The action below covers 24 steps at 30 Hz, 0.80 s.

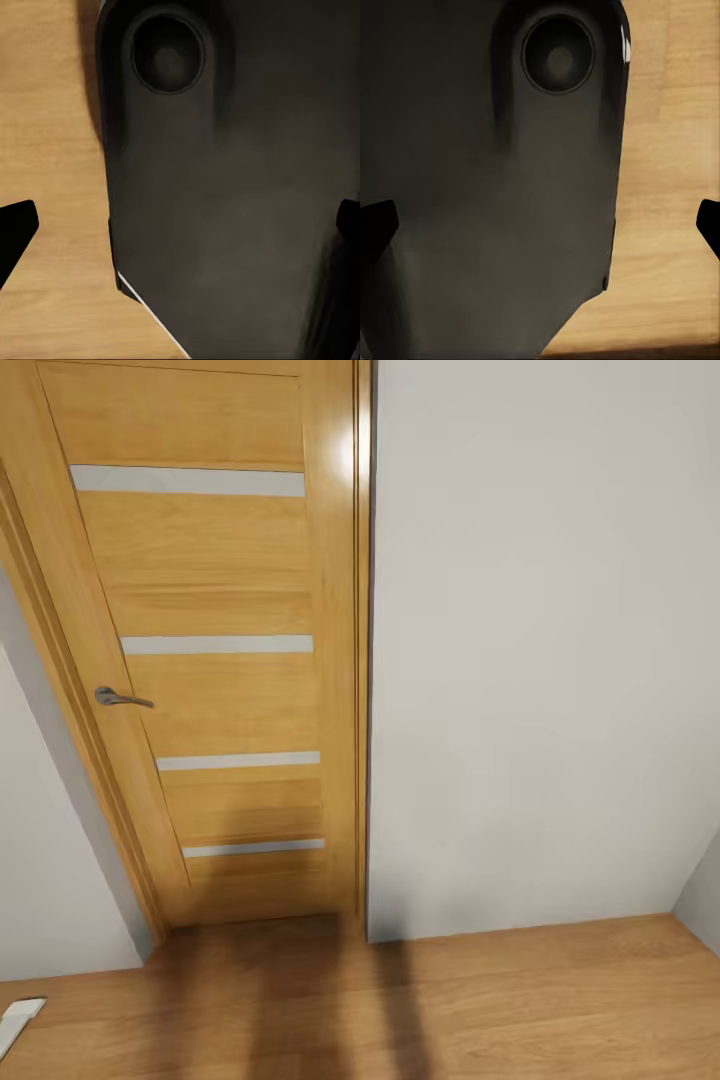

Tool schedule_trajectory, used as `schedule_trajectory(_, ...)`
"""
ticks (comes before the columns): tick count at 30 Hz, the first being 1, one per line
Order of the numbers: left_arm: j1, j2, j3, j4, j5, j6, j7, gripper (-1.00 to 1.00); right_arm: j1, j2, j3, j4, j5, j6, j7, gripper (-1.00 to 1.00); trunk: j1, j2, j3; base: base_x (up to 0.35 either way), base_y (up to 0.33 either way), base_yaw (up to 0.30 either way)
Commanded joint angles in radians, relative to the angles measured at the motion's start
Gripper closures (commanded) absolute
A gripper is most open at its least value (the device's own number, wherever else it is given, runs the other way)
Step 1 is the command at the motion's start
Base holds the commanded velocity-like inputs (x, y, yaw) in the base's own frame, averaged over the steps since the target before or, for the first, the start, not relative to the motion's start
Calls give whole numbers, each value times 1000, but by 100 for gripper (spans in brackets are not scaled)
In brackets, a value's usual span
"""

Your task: In the bedroom, organize the workspace by keeping the computer under the desk, ensuring the monitor is on the desk, placing the keyboard on the desk next to the monitor, placing the mouse on the desk next to the keyboard, moving the folder from the swivel chair onto the desk next to the mouse, stacking the notebook on top of the folder with the pen on top of the notebook, and positioning the swivel chair next to the desk.

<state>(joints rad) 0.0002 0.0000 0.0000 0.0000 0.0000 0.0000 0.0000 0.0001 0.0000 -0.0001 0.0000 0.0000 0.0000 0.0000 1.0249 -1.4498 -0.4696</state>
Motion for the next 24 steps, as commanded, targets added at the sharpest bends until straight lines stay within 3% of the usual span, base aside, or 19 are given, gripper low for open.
schedule_trajectory(1,-1,-6,-6,-6,-3,-3,-4,-100,-6,6,6,6,2,5,1,-100,-4,7,3,0,0,0)
schedule_trajectory(4,-1,-23,-7,-21,-2,-1,-9,-100,-17,19,-9,6,10,8,5,-100,-15,28,12,0,0,0)
schedule_trajectory(8,1,-45,-6,-22,-2,-1,-12,-100,-21,16,-16,5,7,7,5,-100,-31,56,25,0,0,0)
schedule_trajectory(24,0,-50,-5,-23,-3,2,-12,-100,-24,14,-23,-2,5,2,3,-100,-92,168,75,0,0,4)
